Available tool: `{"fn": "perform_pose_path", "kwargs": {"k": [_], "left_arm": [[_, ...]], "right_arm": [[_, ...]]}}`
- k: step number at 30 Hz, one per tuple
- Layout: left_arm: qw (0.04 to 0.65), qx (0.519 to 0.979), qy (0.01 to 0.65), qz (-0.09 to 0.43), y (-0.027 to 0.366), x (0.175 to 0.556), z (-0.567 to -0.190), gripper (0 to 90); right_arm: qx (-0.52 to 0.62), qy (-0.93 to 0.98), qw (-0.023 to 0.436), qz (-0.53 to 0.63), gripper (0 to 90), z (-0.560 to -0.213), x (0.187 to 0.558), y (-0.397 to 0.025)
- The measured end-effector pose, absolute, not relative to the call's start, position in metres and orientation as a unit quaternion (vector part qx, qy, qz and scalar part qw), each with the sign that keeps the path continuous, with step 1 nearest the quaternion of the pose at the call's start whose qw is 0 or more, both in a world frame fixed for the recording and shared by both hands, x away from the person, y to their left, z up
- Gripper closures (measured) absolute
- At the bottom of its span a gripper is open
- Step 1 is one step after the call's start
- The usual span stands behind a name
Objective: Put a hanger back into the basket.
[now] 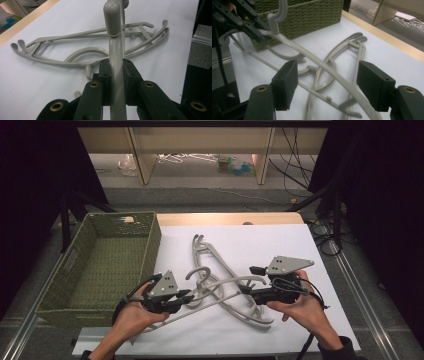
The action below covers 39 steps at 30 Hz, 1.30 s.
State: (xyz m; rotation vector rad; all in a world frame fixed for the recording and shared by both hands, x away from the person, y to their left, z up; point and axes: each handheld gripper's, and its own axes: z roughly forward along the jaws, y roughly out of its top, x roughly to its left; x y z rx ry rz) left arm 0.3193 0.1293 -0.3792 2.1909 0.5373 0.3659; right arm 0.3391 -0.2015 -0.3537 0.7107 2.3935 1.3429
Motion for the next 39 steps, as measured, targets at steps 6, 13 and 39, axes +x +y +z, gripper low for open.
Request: {"fn": "perform_pose_path", "kwargs": {"k": [6,13,39], "left_arm": [[0.428,0.861,0.237,0.139,0.141,0.322,-0.371,78.7],[0.45,0.842,0.264,0.136,0.156,0.321,-0.357,78.7],[0.477,0.785,0.338,0.207,0.247,0.336,-0.276,78.7]], "right_arm": [[0.243,0.835,0.166,0.465,33.3,-0.357,0.332,-0.198],[0.242,0.833,0.162,0.471,33.2,-0.368,0.318,-0.195],[0.264,0.848,0.142,0.437,29.5,-0.405,0.321,-0.196]]}}
